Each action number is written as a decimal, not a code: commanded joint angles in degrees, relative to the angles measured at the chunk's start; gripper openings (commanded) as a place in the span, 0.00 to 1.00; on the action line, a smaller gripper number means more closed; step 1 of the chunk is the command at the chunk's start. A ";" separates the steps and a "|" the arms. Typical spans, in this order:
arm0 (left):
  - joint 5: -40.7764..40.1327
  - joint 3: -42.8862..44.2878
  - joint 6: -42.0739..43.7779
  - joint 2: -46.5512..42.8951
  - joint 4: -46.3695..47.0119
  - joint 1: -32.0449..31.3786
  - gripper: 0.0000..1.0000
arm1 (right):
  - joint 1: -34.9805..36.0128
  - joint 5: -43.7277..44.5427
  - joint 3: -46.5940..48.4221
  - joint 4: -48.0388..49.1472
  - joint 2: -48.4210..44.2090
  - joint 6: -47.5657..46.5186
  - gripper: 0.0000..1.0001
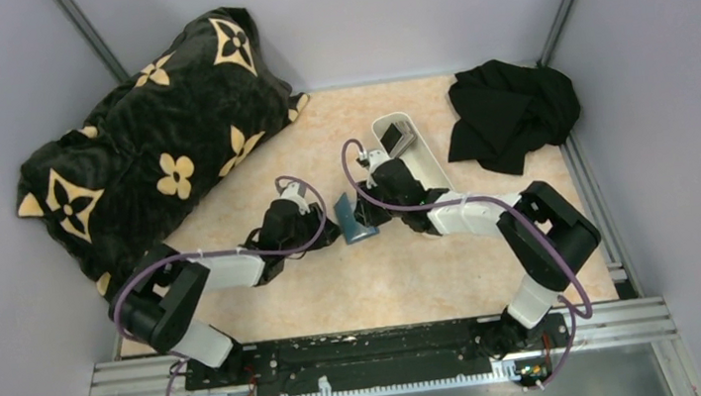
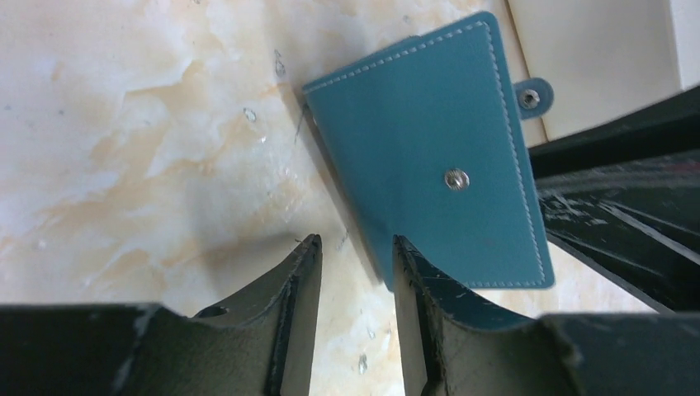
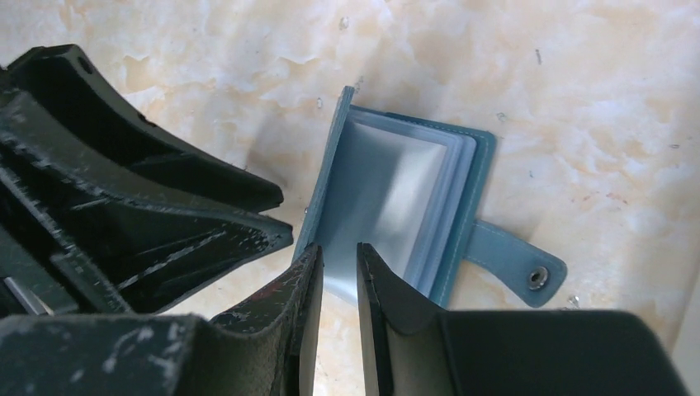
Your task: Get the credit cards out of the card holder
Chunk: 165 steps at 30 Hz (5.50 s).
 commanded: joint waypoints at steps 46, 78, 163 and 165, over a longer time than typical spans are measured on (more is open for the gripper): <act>-9.19 -6.20 2.25 -31.17 -14.47 1.84 0.59 | 0.79 -2.51 27.26 -2.11 27.48 -0.31 0.25; -0.99 -1.97 -2.23 -3.42 14.10 -1.18 0.49 | -2.23 -9.88 19.93 1.85 25.42 8.12 0.27; 16.64 2.93 -2.78 2.88 7.80 7.53 0.56 | -4.50 -5.30 4.69 -2.26 12.92 7.09 0.28; 16.85 2.85 -2.99 3.49 8.11 7.56 0.56 | -4.57 -5.52 4.56 -2.13 12.99 7.21 0.28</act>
